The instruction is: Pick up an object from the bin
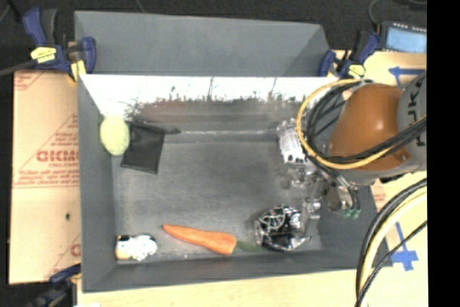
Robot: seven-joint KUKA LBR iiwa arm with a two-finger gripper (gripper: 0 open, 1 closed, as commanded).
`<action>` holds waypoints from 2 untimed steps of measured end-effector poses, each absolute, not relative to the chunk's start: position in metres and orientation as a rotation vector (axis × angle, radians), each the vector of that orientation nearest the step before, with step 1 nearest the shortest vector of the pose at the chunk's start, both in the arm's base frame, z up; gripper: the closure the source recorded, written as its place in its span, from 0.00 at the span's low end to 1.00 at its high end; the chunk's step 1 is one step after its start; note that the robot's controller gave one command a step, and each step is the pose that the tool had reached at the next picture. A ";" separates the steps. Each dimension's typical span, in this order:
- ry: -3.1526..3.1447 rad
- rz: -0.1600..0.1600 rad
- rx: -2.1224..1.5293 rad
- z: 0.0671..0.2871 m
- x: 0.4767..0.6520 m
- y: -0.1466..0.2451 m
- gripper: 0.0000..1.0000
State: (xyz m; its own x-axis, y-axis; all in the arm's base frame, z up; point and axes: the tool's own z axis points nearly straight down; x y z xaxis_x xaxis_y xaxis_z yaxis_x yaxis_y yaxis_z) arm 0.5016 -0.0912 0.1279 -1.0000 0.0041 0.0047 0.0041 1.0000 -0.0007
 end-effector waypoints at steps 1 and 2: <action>-3.144 0.003 -0.002 0.131 0.503 -0.091 0.00; -3.145 0.005 0.011 0.089 0.488 -0.098 0.00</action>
Offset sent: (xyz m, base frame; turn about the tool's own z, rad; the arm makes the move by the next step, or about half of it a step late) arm -0.0227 -0.0087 -0.0579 -0.0173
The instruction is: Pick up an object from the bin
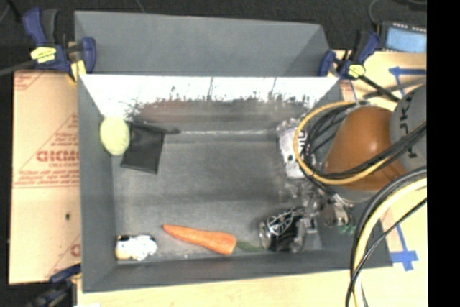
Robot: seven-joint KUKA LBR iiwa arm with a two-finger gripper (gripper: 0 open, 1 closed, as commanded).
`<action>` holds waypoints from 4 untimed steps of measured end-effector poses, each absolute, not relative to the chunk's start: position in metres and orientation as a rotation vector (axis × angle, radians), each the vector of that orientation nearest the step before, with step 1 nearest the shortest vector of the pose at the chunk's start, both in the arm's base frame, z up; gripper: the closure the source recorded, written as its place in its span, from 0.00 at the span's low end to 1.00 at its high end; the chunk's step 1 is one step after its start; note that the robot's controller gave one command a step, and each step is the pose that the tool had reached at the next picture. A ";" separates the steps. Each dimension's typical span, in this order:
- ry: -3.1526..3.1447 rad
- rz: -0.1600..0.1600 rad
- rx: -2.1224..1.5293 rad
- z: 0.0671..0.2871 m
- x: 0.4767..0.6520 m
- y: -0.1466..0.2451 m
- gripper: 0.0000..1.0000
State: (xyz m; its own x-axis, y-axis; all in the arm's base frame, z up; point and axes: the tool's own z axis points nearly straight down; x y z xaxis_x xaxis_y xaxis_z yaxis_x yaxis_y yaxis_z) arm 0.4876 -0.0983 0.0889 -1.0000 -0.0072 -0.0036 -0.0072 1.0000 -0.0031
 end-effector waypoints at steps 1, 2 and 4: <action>3.133 -0.006 0.010 0.074 0.485 -0.090 1.00; 3.133 -0.006 0.009 0.074 0.485 -0.090 1.00; 3.132 -0.008 0.022 0.208 0.484 -0.099 0.00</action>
Offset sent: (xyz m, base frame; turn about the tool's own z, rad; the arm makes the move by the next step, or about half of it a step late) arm 0.0000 0.0000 0.0000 0.0000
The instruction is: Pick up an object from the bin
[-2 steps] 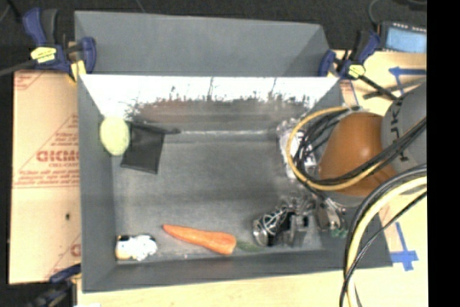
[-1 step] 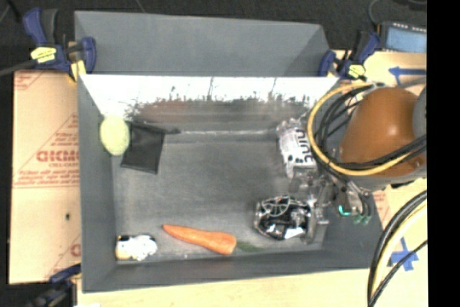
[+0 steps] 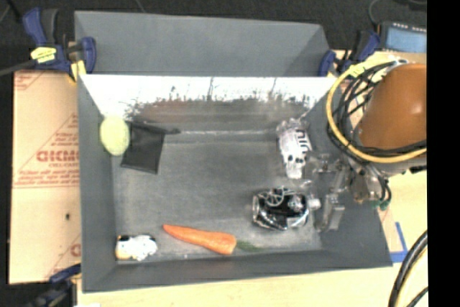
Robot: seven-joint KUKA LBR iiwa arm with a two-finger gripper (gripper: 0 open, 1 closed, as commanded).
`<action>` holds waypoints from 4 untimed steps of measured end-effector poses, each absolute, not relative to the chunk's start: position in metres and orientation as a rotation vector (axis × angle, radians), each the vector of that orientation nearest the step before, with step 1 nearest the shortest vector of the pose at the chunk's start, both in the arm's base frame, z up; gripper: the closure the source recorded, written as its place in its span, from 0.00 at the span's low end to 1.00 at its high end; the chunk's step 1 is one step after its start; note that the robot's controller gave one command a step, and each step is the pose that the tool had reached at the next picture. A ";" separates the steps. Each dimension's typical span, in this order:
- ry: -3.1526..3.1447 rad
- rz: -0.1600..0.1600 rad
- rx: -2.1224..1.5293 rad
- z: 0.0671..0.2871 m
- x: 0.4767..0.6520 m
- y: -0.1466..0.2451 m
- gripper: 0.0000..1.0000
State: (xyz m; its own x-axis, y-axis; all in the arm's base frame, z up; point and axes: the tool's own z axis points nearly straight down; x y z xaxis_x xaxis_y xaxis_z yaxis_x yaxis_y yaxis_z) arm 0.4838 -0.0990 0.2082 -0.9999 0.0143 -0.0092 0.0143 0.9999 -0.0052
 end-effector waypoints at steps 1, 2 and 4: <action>3.123 -0.009 0.028 0.168 0.484 -0.090 0.00; 3.118 -0.006 0.232 0.110 0.484 -0.076 0.00; 3.118 -0.014 0.057 0.076 0.483 -0.059 1.00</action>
Offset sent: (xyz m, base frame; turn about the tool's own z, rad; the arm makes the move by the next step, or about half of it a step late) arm -0.0001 0.0361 -0.1382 0.2322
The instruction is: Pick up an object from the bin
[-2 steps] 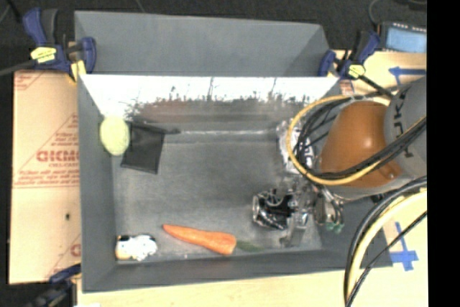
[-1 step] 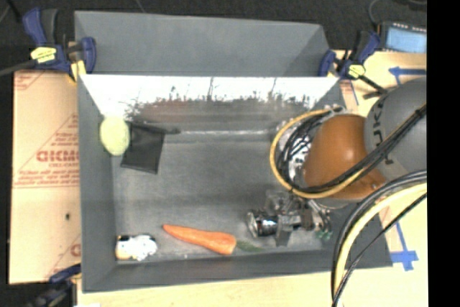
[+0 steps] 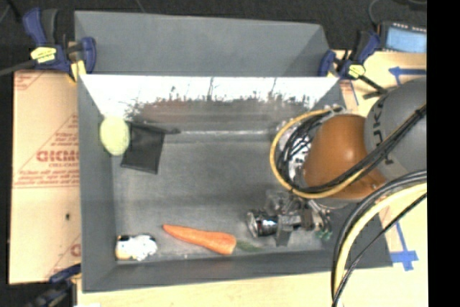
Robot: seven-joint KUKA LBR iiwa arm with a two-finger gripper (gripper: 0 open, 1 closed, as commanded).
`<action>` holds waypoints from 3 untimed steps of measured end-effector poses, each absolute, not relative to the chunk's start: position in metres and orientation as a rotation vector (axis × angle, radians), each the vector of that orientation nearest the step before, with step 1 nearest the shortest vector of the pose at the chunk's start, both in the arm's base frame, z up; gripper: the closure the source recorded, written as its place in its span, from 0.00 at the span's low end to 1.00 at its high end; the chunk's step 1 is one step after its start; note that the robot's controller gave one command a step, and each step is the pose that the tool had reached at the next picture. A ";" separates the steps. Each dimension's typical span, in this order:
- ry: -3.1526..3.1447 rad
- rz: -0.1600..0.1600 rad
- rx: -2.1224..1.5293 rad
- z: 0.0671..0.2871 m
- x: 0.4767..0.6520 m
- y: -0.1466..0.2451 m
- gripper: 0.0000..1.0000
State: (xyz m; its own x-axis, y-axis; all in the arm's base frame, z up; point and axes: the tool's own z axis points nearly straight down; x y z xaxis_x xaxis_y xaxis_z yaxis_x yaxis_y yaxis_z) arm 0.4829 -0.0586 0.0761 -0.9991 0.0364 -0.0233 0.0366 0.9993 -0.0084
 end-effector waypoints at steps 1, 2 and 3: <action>3.116 -0.014 0.040 0.146 0.480 -0.053 1.00; 3.116 -0.014 0.039 0.146 0.480 -0.054 1.00; 3.126 -0.011 0.061 0.178 0.478 -0.051 1.00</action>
Offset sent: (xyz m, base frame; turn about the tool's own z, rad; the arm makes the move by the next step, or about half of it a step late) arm 0.0000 0.0000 0.0000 0.0000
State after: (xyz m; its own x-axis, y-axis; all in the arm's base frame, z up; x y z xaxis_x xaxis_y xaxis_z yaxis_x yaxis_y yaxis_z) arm 0.4780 -0.0509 0.1780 -0.9991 0.0389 -0.0148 0.0391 0.9992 -0.0070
